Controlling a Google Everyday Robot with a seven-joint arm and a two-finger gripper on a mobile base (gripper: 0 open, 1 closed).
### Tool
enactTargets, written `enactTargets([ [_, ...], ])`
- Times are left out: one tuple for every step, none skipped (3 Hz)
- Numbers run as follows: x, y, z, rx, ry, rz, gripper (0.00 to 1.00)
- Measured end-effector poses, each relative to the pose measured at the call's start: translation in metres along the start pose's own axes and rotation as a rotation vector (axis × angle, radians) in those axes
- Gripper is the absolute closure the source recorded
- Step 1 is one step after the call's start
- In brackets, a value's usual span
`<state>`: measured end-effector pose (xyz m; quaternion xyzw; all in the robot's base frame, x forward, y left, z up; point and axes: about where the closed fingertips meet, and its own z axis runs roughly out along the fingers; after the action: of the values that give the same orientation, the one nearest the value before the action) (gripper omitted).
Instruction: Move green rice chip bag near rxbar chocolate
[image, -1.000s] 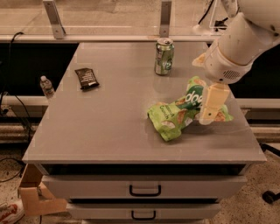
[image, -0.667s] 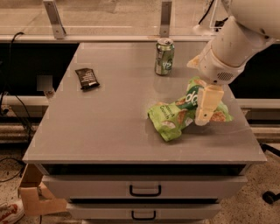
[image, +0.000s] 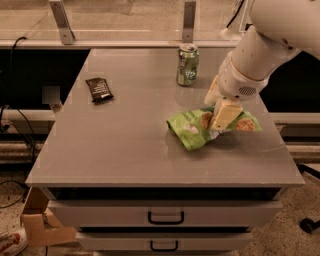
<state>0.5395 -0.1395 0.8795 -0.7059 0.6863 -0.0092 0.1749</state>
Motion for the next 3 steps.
enactTargets([
  [0.0,-0.002,0.0,0.0,-0.003,-0.002,0.7],
  [0.002,-0.01,-0.01,0.019,-0.008,-0.001,0.94],
  [0.004,-0.027,-0.03,0.062,-0.026,-0.005,1.0],
])
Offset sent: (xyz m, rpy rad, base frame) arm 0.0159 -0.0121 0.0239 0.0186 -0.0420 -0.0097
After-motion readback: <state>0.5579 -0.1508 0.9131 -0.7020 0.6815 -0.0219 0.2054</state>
